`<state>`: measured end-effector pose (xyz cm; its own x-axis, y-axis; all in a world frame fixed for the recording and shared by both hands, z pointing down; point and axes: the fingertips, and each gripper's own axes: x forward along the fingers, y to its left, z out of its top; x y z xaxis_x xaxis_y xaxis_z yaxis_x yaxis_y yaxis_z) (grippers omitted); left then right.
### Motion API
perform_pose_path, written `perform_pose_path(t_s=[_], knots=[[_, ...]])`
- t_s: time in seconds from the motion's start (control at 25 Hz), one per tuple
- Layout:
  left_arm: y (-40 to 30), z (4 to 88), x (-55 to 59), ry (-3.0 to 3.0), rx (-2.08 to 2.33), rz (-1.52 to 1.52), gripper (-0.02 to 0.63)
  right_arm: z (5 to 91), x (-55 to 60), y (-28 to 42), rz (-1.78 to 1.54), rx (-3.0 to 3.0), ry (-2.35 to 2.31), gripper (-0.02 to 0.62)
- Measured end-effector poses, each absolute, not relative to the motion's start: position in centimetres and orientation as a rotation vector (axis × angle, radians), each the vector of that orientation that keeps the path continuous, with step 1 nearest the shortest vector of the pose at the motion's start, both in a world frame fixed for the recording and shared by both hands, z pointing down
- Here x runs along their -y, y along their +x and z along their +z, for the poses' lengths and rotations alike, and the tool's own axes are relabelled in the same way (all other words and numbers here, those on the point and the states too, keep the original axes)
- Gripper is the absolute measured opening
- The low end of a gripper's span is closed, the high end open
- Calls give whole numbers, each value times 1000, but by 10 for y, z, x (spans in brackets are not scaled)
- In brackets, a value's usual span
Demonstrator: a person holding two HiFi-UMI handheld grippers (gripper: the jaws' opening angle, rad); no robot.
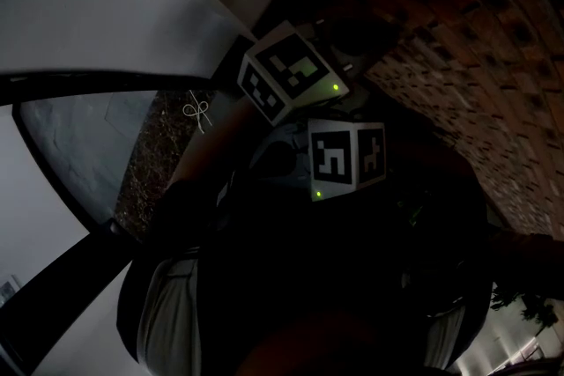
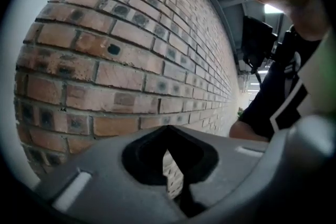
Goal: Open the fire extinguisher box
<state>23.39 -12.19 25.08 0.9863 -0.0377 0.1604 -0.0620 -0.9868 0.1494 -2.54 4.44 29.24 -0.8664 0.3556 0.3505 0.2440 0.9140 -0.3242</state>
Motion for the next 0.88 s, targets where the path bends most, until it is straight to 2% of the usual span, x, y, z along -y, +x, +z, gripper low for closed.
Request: perform_pose_path(t_s=[0.24,0.48,0.88], knots=[[218,240,122,2949,221,168,-3,287,-56,-34,257,2671,-512,0],[222,236,101,2950,35,92,-3,282,-63,-43,280,2704,-524,-2],[229,248,104,3037,42,187,-5,298,-55,-50,317,2599,-441,-2]])
